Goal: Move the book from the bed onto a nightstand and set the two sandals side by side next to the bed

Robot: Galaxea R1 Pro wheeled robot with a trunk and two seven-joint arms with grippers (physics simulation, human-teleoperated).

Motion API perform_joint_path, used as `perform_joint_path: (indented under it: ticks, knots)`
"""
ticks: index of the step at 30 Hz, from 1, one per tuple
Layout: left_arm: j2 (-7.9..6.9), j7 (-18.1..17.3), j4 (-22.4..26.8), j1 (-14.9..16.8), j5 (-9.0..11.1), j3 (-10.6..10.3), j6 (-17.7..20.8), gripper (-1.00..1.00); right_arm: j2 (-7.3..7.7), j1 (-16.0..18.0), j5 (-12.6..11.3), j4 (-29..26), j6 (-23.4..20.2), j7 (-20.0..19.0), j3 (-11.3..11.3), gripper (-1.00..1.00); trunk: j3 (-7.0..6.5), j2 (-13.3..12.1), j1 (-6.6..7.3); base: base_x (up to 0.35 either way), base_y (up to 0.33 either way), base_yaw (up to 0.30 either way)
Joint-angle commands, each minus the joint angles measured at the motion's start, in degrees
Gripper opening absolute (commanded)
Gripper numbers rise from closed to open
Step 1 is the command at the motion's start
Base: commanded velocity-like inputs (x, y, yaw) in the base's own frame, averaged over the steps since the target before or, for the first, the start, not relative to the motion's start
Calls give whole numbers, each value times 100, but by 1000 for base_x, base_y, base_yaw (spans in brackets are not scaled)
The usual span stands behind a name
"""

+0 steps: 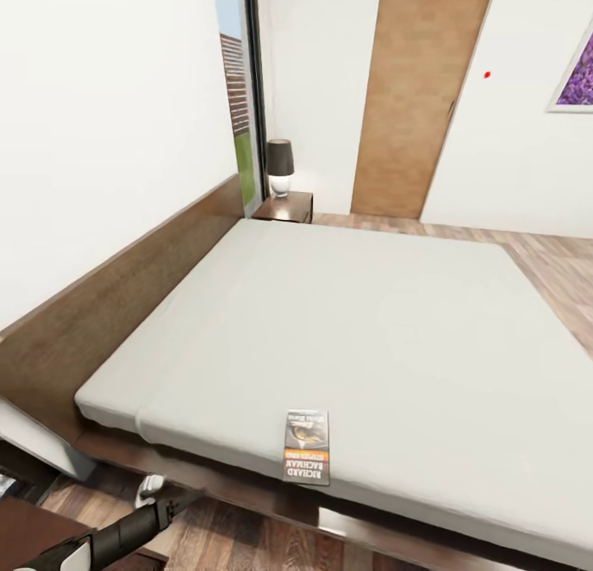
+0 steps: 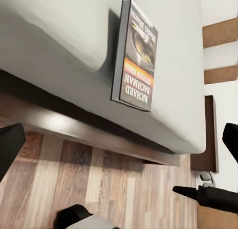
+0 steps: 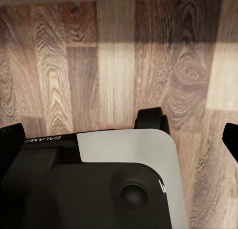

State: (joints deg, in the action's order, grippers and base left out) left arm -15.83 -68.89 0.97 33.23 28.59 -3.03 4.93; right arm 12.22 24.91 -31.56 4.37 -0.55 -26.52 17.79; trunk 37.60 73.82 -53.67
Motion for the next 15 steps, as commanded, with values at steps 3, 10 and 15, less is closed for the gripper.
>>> perform_joint_path:
  ticks: [3,10,15]
  knots:
    - [12,-19,0,1,42,-31,52,100,0,6,-61,19,-6,-36,39,100,5,3,0,0,0,274]
    - [17,-19,0,0,42,-31,52,100,0,7,-55,18,-9,-39,41,100,5,3,0,0,0,71]
    - [13,-29,0,0,42,-31,58,100,-27,6,-33,22,-53,-345,56,100,5,3,0,0,0,4]
